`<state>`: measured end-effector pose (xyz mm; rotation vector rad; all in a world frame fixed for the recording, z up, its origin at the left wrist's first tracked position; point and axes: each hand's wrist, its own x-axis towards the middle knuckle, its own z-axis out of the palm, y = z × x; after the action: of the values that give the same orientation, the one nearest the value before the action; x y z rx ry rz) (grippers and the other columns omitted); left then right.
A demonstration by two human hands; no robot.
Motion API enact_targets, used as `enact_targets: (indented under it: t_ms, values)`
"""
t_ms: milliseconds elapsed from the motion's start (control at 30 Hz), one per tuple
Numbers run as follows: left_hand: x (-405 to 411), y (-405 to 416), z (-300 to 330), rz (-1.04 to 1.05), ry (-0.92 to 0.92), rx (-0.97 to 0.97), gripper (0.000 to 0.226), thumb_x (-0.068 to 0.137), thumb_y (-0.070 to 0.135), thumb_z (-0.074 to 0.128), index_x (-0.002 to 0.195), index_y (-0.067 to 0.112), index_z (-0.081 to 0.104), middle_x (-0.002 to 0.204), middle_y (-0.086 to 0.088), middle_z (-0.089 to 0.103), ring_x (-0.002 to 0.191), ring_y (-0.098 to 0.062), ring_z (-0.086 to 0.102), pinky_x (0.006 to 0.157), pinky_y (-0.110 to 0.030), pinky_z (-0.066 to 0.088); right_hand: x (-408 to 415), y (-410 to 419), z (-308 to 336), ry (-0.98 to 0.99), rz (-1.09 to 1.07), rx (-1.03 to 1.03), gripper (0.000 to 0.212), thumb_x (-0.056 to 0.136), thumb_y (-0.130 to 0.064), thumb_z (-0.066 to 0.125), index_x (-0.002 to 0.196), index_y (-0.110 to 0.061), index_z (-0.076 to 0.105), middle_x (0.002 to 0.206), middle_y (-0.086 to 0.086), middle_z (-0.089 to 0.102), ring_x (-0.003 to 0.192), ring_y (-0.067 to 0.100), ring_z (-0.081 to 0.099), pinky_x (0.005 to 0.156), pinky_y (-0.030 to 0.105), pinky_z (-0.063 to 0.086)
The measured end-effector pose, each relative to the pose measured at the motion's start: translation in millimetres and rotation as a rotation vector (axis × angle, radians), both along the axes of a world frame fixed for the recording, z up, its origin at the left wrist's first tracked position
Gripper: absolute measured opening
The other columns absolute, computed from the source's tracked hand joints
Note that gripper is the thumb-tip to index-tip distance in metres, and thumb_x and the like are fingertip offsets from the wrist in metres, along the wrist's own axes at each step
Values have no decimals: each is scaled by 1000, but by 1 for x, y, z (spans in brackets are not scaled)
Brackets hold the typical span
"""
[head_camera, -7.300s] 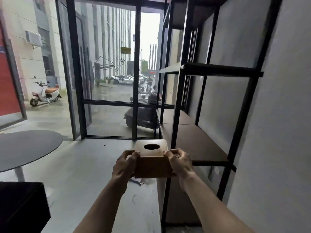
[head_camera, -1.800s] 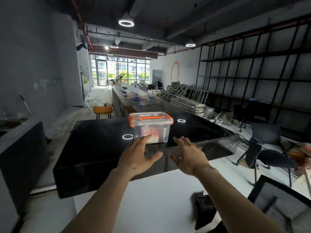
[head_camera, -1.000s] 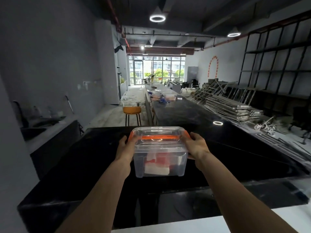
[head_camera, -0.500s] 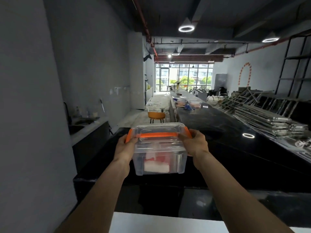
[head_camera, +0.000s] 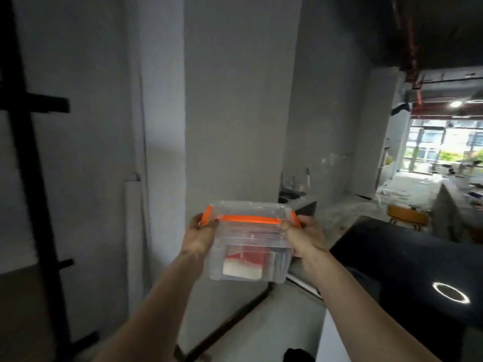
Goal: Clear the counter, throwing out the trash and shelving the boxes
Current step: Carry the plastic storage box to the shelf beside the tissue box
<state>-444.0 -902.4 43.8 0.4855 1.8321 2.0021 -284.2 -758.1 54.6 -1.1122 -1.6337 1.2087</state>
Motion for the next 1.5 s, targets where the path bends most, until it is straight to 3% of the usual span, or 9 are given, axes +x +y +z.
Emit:
enact_targets:
  t_ms: [167, 267, 433, 600, 700, 833, 1033, 1333, 1500]
  values:
    - [-73, -160, -7, 271, 15, -26, 46, 96, 18, 64, 141, 14, 55, 127, -15, 69, 117, -37, 67, 106, -52, 51, -117, -126, -10, -4, 271, 3, 26, 75, -40, 76, 93, -26, 62, 104, 3, 74, 101, 30, 71, 95, 55, 58]
    - [-95, -251, -12, 394, 43, -45, 46, 95, 29, 65, 139, 17, 55, 126, -11, 69, 114, -34, 67, 105, -53, 53, -181, -191, -28, 6, 392, 2, 64, 50, -58, 67, 106, -27, 65, 106, 4, 76, 99, 31, 73, 90, 56, 61]
    - [-115, -376, -22, 588, 46, -84, 46, 96, 28, 63, 139, 16, 53, 124, -12, 69, 111, -34, 67, 104, -54, 53, -231, -309, -28, -13, 606, -6, 38, 78, -42, 78, 109, -29, 61, 105, 2, 69, 101, 29, 67, 95, 50, 58]
    - [-131, -453, -31, 722, 36, -114, 48, 98, 27, 60, 143, 19, 48, 125, -9, 67, 111, -32, 67, 102, -54, 54, -282, -376, -42, -20, 785, -11, 34, 85, -38, 75, 112, -23, 61, 98, -1, 66, 88, 19, 64, 82, 41, 57]
    - [-147, -477, -38, 767, 25, -140, 53, 97, 30, 60, 146, 19, 46, 128, -11, 66, 115, -34, 66, 104, -57, 52, -310, -399, -50, -25, 843, -18, 39, 86, -36, 75, 117, -21, 60, 108, 4, 66, 96, 24, 64, 87, 46, 59]
    - [-185, -490, -46, 790, 15, -149, 54, 98, 30, 62, 147, 18, 45, 131, -13, 65, 118, -36, 64, 104, -58, 52, -356, -413, -58, -37, 884, 5, 42, 88, -38, 75, 122, -20, 59, 107, 4, 66, 90, 20, 64, 63, 31, 52]
    - [-264, -488, -61, 794, -32, -162, 54, 97, 30, 64, 147, 19, 45, 131, -13, 65, 118, -36, 65, 105, -58, 51, -444, -409, -75, -75, 911, 11, 43, 91, -38, 73, 125, -20, 55, 103, 2, 63, 84, 15, 62, 56, 26, 45]
    - [-374, -493, -108, 822, -154, -351, 57, 90, 28, 72, 142, 17, 52, 126, -11, 68, 114, -34, 67, 104, -54, 52, -551, -409, -129, -198, 919, -68, 36, 94, -35, 72, 123, -21, 57, 92, -7, 59, 73, 6, 57, 55, 26, 40]
    - [-423, -506, -157, 718, -178, -532, 45, 78, 33, 69, 121, 22, 64, 101, -3, 73, 100, -30, 70, 95, -51, 58, -591, -413, -177, -284, 893, -102, 27, 94, -37, 72, 113, -30, 55, 96, -10, 58, 78, 5, 56, 62, 29, 45]
